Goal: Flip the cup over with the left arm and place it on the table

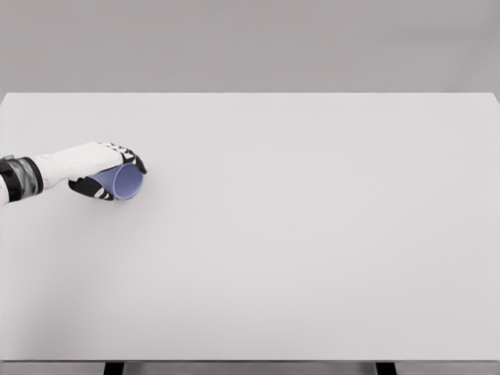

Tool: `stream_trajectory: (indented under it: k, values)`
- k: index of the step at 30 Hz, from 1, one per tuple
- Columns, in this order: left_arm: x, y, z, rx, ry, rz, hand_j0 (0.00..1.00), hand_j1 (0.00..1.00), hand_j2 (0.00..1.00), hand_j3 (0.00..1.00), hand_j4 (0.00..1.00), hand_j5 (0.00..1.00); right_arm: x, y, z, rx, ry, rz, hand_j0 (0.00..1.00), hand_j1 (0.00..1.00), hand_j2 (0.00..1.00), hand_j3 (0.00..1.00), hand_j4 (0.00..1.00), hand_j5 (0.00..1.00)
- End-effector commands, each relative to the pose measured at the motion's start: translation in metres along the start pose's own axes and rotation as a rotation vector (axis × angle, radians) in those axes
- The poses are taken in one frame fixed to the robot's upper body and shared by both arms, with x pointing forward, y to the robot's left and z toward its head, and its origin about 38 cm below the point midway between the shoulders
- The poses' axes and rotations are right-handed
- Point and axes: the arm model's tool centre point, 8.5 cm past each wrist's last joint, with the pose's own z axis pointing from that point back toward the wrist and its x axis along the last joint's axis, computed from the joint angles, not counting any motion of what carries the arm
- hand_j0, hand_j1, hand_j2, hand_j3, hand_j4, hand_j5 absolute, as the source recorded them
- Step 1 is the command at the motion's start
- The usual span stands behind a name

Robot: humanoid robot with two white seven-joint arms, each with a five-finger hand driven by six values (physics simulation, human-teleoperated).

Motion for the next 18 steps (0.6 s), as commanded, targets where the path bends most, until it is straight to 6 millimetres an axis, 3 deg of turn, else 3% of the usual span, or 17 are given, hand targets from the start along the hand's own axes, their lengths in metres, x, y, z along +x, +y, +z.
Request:
stream_trajectory:
  k: [1, 7, 18]
  values:
    - [0.000, 0.000, 0.000, 0.000, -0.003, 0.003, 0.50, 0.50, 0.50, 0.50, 0.50, 0.50, 0.000, 0.000, 0.000, 0.000, 0.000, 0.000, 1.00, 1.00, 1.00, 1.00, 1.00, 1.00]
    - [0.003, 0.009, 0.002, 0.029, -0.032, 0.029, 0.49, 0.49, 0.49, 0.49, 0.49, 0.49, 0.000, 0.000, 0.000, 0.000, -0.001, 0.000, 1.00, 1.00, 1.00, 1.00, 1.00, 1.00]
    - [0.009, 0.032, 0.024, 0.189, -0.333, 0.525, 0.50, 0.50, 0.50, 0.50, 0.50, 0.50, 0.000, 0.000, 0.000, 0.000, -0.001, 0.000, 1.00, 1.00, 1.00, 1.00, 1.00, 1.00]
